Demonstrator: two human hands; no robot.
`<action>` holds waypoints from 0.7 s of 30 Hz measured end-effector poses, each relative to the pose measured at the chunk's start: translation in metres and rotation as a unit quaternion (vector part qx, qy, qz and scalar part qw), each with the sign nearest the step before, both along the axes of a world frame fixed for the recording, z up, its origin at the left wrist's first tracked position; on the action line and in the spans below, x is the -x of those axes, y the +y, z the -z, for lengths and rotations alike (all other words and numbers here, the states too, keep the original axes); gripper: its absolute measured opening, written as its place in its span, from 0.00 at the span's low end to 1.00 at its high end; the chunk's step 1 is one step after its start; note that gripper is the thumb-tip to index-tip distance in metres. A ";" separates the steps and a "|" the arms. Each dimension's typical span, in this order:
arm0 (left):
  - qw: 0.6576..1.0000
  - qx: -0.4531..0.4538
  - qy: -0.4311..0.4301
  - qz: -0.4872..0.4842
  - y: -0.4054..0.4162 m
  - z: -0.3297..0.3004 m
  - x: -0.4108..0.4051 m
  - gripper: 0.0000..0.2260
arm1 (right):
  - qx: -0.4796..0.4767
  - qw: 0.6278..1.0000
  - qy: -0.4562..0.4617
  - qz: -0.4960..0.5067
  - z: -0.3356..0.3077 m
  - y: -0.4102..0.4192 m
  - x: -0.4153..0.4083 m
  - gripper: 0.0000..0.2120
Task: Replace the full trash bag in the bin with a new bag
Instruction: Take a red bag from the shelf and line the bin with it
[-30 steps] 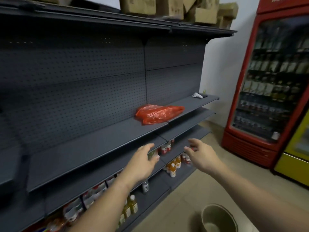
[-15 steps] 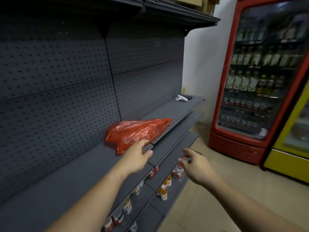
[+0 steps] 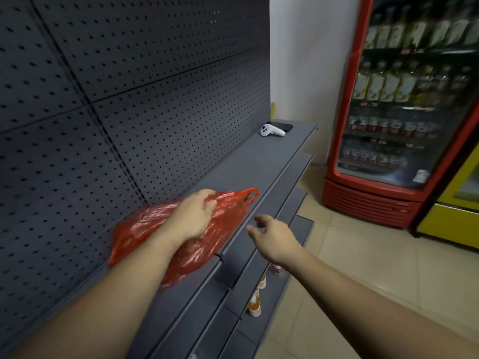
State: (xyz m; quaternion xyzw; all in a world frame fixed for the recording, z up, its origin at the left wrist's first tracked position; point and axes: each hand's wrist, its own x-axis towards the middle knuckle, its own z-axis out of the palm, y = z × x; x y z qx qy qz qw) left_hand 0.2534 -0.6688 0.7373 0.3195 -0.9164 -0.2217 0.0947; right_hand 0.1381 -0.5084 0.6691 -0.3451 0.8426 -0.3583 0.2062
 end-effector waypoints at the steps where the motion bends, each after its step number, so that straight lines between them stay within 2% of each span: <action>1: 1.000 0.000 -0.005 -0.004 -0.010 0.005 0.015 0.18 | 0.001 1.000 -0.008 0.001 0.005 -0.013 0.011 0.26; 6: 0.999 -0.007 -0.049 -0.002 -0.061 0.033 0.087 0.20 | 0.040 0.994 -0.094 0.026 0.025 -0.073 0.059 0.17; 10: 0.987 -0.015 -0.162 -0.004 -0.092 0.053 0.119 0.25 | 0.059 0.984 -0.160 0.055 0.033 -0.110 0.082 0.19; 13: 0.976 -0.037 -0.215 -0.011 -0.100 0.066 0.125 0.22 | 0.065 0.979 -0.183 0.064 0.040 -0.124 0.086 0.14; 15: 0.980 -0.027 -0.196 -0.002 -0.099 0.067 0.124 0.14 | 0.072 0.979 -0.176 0.070 0.043 -0.128 0.087 0.14; 17: 0.991 -0.014 -0.136 -0.004 -0.097 0.061 0.120 0.07 | 0.092 0.979 -0.165 0.080 0.043 -0.126 0.087 0.18; 21: 0.997 -0.004 0.037 -0.066 -0.094 0.016 0.103 0.05 | 0.189 0.959 -0.184 0.102 0.019 -0.101 0.093 0.15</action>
